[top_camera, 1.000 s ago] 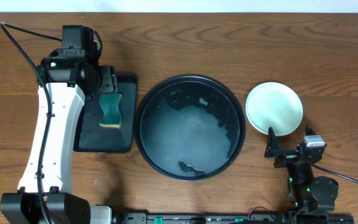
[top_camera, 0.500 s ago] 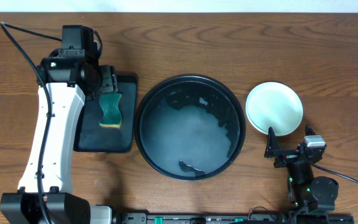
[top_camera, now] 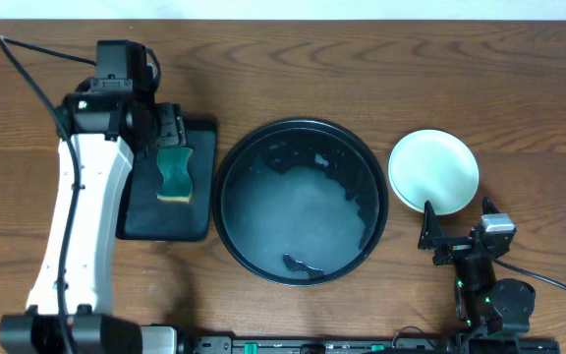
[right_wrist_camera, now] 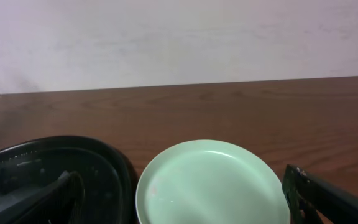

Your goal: Clean dirty plates on tray and stack at the side

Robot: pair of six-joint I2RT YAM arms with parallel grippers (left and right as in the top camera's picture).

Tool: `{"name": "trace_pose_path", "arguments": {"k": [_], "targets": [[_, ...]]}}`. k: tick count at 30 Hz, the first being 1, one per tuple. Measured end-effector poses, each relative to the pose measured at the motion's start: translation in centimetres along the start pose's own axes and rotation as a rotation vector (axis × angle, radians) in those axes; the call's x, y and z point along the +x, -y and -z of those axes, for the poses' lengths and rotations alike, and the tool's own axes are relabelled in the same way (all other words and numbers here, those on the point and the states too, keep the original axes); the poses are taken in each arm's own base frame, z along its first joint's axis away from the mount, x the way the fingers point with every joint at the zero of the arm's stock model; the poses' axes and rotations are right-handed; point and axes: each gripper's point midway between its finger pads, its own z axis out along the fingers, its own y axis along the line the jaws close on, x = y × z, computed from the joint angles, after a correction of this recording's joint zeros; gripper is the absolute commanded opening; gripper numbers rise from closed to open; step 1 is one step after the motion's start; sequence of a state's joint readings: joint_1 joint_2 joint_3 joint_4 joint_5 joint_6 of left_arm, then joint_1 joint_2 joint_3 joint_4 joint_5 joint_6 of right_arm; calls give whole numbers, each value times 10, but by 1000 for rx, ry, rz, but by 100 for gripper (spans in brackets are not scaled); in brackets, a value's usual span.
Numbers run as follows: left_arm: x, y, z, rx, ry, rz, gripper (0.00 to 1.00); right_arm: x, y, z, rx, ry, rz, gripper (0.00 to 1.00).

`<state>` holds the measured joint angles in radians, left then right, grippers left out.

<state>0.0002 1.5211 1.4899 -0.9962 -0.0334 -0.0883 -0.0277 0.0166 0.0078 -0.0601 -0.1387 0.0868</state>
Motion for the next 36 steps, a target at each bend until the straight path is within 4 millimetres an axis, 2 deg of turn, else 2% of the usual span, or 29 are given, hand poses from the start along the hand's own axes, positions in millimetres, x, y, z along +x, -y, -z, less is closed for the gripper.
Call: {"name": "trace_pose_path", "arguments": {"k": [4, 6, 9, 11, 17, 23, 27, 31, 36], "targets": [[-23, 1, 27, 38, 238, 21, 75, 0, 0, 0, -1, 0, 0, 99], [-28, 1, 42, 56, 357, 32, 75, 0, 0, 0, -1, 1, 0, 99], [-25, -2, 60, 81, 521, 48, 74, 0, 0, 0, -1, 0, 0, 99], [-13, -5, 63, 92, 594, 55, 74, 0, 0, 0, -2, 0, 0, 99], [37, -11, 49, 112, 733, 68, 74, 0, -1, 0, -3, 0, 0, 99], [71, -15, 32, 131, 886, 72, 74, 0, -1, 0, -3, 0, 0, 99], [97, -17, 12, 125, 897, 59, 74, 0, 0, 0, -3, 0, 0, 99], [112, -19, 5, 119, 939, 38, 74, 0, -1, 0, -3, 0, 0, 99], [116, -20, 10, 111, 1007, 15, 74, 0, -1, 0, -3, 0, 0, 99]]}}
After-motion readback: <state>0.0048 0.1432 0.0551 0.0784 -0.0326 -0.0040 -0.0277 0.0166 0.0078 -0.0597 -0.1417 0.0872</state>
